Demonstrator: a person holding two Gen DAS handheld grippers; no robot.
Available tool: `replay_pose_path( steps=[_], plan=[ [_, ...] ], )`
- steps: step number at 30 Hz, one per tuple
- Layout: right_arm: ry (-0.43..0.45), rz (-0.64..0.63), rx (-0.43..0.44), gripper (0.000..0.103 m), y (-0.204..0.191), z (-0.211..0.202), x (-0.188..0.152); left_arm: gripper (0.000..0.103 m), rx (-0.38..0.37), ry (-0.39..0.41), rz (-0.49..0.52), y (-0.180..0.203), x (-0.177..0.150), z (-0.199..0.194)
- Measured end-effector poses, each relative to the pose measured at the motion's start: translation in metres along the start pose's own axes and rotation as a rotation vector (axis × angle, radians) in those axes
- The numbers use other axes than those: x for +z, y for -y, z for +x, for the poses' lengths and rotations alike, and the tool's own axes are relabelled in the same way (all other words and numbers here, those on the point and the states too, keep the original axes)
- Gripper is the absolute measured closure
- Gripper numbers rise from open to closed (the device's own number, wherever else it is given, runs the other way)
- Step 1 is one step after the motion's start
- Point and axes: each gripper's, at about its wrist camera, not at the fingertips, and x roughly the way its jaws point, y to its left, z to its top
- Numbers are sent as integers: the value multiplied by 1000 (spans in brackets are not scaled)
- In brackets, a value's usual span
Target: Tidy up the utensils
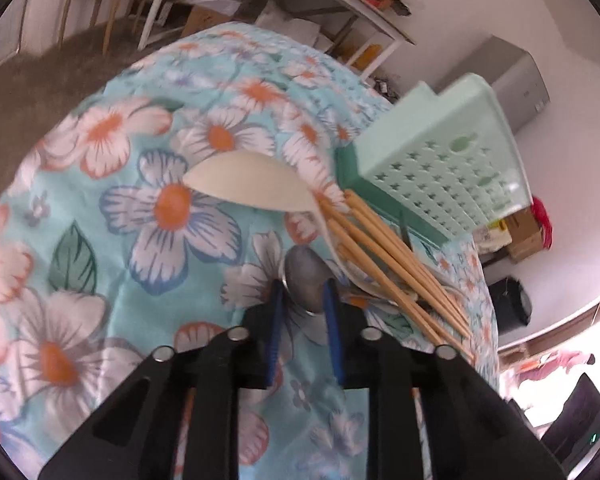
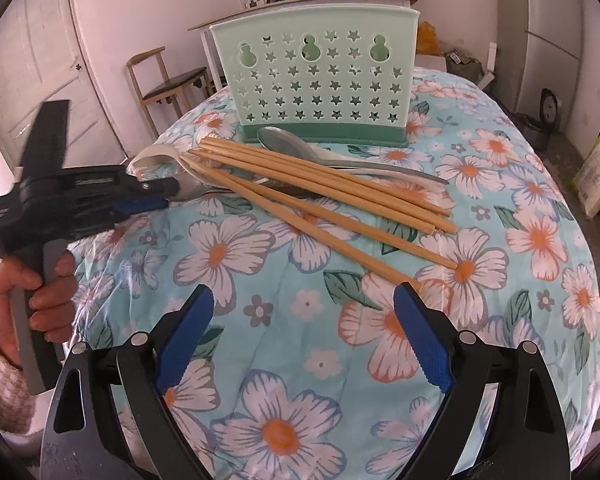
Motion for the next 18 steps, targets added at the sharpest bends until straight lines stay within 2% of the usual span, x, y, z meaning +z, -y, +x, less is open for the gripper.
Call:
replay_pose_path(
  steps=[1,5,12,16,18],
  plan=[
    [0,-3,-3,17,-1,-1,-1,93,-2,4,-9,0,0,1],
    [10,-8,-18,17,-1,-7,-1,95,-8,-5,-41,-3,0,-1],
    [24,-4,-29,17,-2,-16,-2,95,96,-19,-48,-13,-9,-50],
    [40,-9,-22,17,-3,-22,-5,95,123,-18,-105,-38,-21,-74],
    [42,-9,-20,17,-3,-23,-6,94,97,-37,-174,-53,-24,-75]
  ],
)
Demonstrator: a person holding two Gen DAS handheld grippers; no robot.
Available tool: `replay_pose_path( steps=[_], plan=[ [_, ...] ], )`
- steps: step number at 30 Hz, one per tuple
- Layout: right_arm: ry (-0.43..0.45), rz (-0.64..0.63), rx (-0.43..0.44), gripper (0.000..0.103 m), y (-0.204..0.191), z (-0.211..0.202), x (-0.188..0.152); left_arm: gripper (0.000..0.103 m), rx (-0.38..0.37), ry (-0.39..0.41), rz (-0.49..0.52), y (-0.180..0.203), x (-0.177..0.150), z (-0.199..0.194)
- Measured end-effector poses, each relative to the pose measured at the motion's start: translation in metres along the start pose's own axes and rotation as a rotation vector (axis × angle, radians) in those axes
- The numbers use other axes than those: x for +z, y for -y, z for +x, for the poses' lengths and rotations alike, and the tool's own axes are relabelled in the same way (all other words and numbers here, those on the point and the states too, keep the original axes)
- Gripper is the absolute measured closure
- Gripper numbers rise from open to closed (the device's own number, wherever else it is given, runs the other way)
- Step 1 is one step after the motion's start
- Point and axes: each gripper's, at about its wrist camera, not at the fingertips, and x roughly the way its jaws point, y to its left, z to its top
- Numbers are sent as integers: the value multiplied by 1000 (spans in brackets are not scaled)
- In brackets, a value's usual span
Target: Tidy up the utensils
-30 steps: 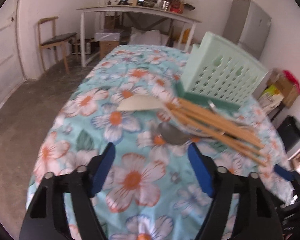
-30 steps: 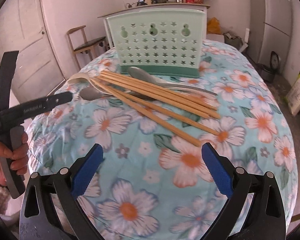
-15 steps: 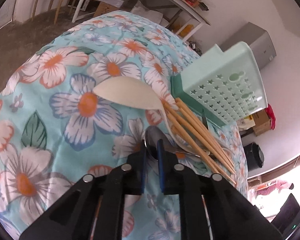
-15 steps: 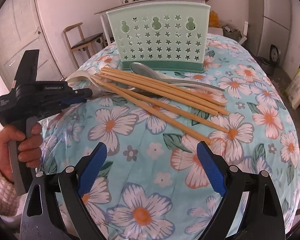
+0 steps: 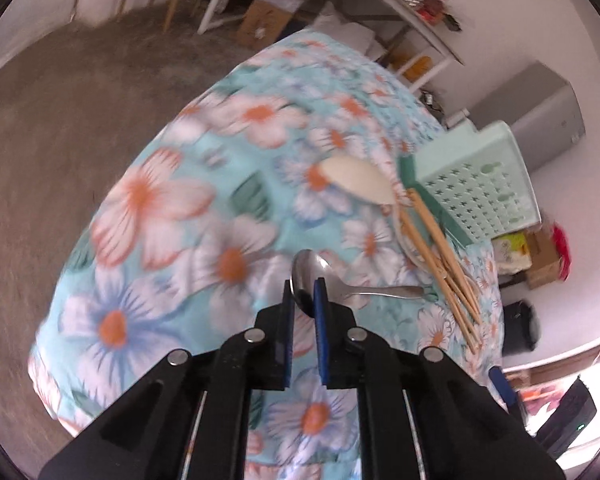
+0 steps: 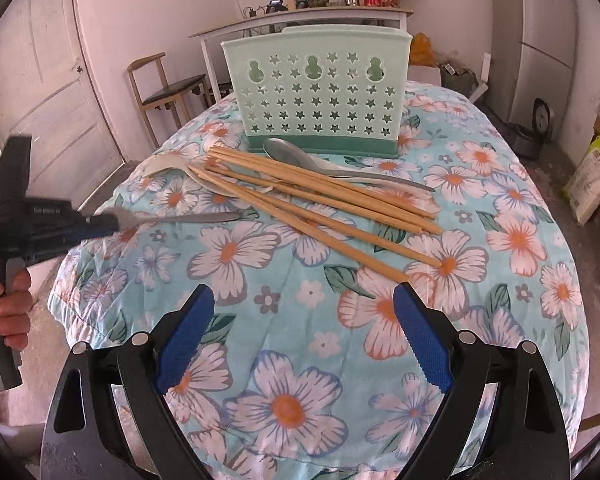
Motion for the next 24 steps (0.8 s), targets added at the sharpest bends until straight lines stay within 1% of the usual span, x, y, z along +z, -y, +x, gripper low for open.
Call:
replay_pose_path(
  steps=[2,4,6,8,11,14,17,19,20,22,24],
  plan=[
    [2,-1,0,17,-1,-1,0,94,-37,-12,-58,-9,-1,2],
    [11,-9,-6,19,-2,-5,1,93,-44,-11,-67,-11,-2,4],
    [24,-29,-29,21,-4,-8,2,93,-43,-2,-59,-9,-2,7],
    [38,-61,-55,26,-6,-10,4,93,-33,9,-41,-7,-3,9],
    [61,-122,-60,34,-14,-10,14,93,-21,32,9,-3,-2,10],
    [127,-236,-56,37,-34,-11,35,93,-24,37,46,-2,0,10],
    [204,-370,-43,39,-59,-6,54,93,-25,43,69,-4,2,7],
    [240,-452,-29,39,-75,0,65,93,-26,48,87,-6,2,5],
    [252,-514,-13,39,-86,6,72,93,-28,48,92,-6,1,5],
    [246,-617,16,40,-105,20,80,93,-37,49,110,-7,0,5],
    [221,-711,25,49,-121,36,85,93,-46,53,119,-9,0,5]
  ],
)
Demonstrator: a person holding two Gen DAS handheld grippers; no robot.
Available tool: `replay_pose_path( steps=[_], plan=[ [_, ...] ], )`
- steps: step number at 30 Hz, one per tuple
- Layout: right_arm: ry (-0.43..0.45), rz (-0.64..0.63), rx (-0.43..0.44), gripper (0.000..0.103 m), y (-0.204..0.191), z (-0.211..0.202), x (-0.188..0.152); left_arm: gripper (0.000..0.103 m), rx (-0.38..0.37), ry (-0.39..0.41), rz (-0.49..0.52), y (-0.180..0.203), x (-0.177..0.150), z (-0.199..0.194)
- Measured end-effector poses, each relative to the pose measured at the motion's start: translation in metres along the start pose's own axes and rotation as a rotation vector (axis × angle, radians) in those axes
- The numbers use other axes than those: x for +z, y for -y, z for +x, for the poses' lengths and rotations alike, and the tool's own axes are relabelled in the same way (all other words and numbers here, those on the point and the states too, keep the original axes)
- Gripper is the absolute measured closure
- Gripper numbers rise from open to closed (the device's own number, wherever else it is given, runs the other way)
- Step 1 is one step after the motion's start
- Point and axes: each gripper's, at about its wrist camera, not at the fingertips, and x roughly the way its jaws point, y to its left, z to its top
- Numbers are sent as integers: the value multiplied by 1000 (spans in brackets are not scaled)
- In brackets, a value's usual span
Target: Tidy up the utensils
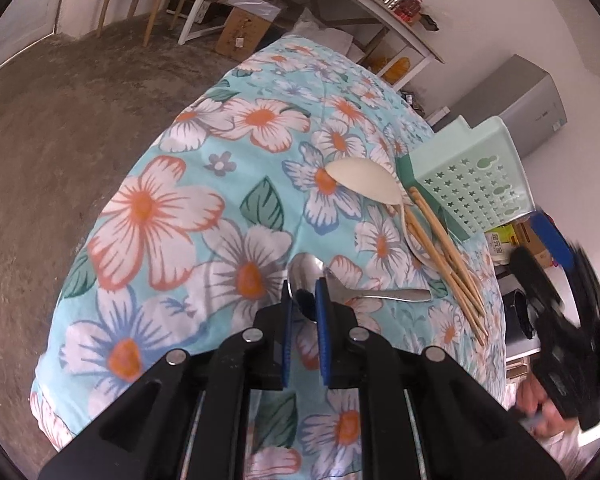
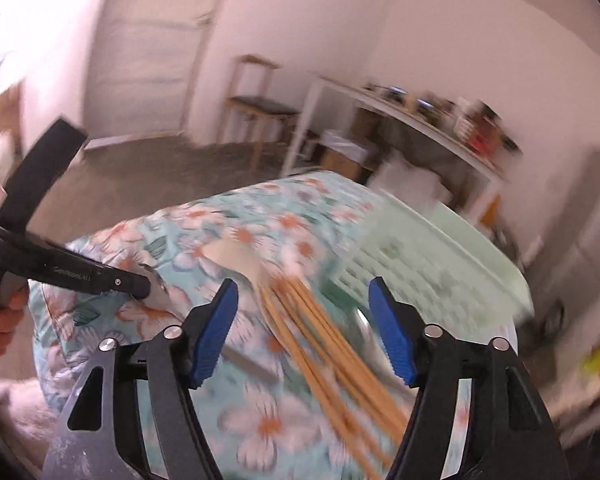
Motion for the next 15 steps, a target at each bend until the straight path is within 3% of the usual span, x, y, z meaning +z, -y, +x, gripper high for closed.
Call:
replay_pose_path(
  steps=[4,10,15],
  plan=[
    [-52,-196,44,63,-23,36,12,93,-22,7,16,-3,-2,0],
    [-105,-409,67,63,-53,67,10,93,-44,12,31,-7,-3,0],
    [-116,-478,49,65,-65,89,11,93,-58,12,33,-10,-6,-2]
  ],
)
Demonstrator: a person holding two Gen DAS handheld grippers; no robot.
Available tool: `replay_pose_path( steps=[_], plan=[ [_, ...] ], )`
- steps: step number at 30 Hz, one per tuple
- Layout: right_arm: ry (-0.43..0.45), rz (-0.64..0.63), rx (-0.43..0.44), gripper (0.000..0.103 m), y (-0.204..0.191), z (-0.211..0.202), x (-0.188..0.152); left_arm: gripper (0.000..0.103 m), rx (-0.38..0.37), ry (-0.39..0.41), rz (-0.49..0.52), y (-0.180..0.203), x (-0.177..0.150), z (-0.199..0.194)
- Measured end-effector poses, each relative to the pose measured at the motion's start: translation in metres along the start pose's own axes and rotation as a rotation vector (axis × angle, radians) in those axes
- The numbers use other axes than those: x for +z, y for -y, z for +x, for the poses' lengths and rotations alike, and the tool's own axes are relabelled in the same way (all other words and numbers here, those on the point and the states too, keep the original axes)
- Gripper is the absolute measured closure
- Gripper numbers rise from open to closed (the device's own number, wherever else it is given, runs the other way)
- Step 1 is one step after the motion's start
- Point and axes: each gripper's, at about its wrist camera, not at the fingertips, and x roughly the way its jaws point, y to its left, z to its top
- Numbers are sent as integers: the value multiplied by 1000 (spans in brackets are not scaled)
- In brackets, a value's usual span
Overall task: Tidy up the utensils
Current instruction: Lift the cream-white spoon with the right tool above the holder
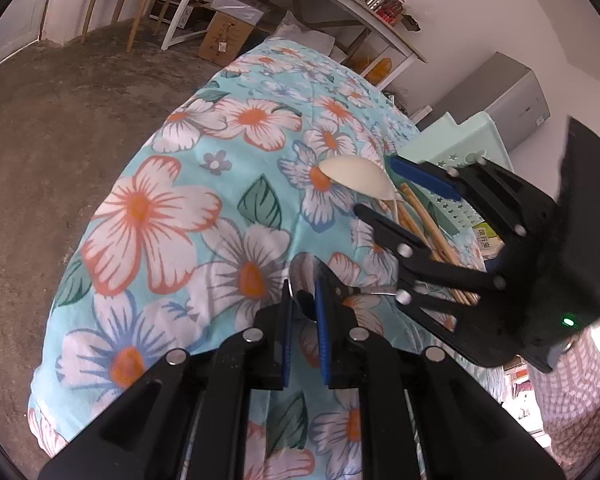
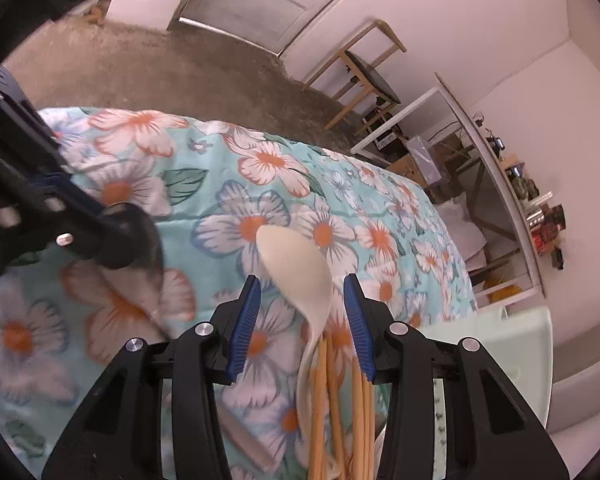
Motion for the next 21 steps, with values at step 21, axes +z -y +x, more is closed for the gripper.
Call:
replay_pose_path(
  steps=[21],
  plan=[
    [229,667,-93,96,116,-89,-31,97,97,112,69,25,2,-24]
  ],
)
